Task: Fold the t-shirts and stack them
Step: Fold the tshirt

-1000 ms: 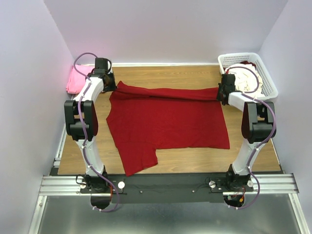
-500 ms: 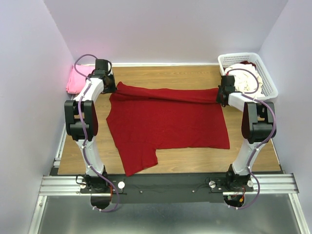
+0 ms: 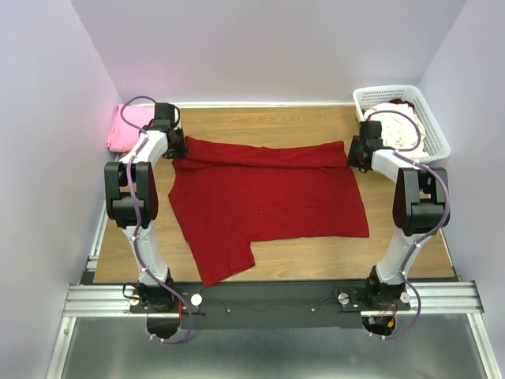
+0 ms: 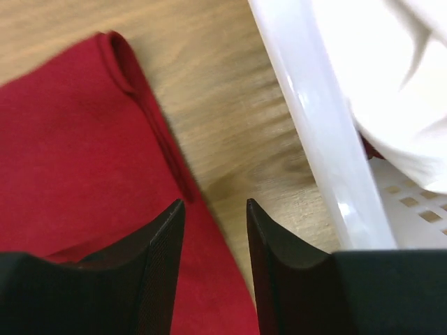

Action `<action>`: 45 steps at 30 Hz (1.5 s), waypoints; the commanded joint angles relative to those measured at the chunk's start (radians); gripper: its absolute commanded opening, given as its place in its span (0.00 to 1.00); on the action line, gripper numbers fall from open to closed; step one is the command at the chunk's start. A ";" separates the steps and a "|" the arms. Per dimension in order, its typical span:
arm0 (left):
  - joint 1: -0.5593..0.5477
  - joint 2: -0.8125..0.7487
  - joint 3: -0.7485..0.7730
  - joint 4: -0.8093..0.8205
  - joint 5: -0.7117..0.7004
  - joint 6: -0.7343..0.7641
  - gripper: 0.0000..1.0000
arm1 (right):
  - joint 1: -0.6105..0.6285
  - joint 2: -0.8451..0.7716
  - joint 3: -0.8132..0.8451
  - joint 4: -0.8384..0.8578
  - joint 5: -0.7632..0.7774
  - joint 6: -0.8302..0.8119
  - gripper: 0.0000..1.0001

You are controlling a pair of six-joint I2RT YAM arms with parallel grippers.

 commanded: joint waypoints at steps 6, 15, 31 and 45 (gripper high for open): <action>0.001 -0.054 -0.039 0.028 -0.006 -0.001 0.00 | 0.121 -0.087 0.072 -0.021 -0.050 0.017 0.48; 0.001 -0.064 -0.095 0.072 0.007 -0.016 0.00 | 0.127 0.034 0.115 -0.011 0.000 0.014 0.45; 0.001 -0.058 -0.127 0.111 0.028 -0.034 0.00 | 0.087 0.171 0.129 -0.004 0.125 -0.018 0.39; -0.004 -0.097 -0.171 0.124 0.092 -0.045 0.00 | 0.024 0.136 0.087 -0.014 0.172 0.028 0.39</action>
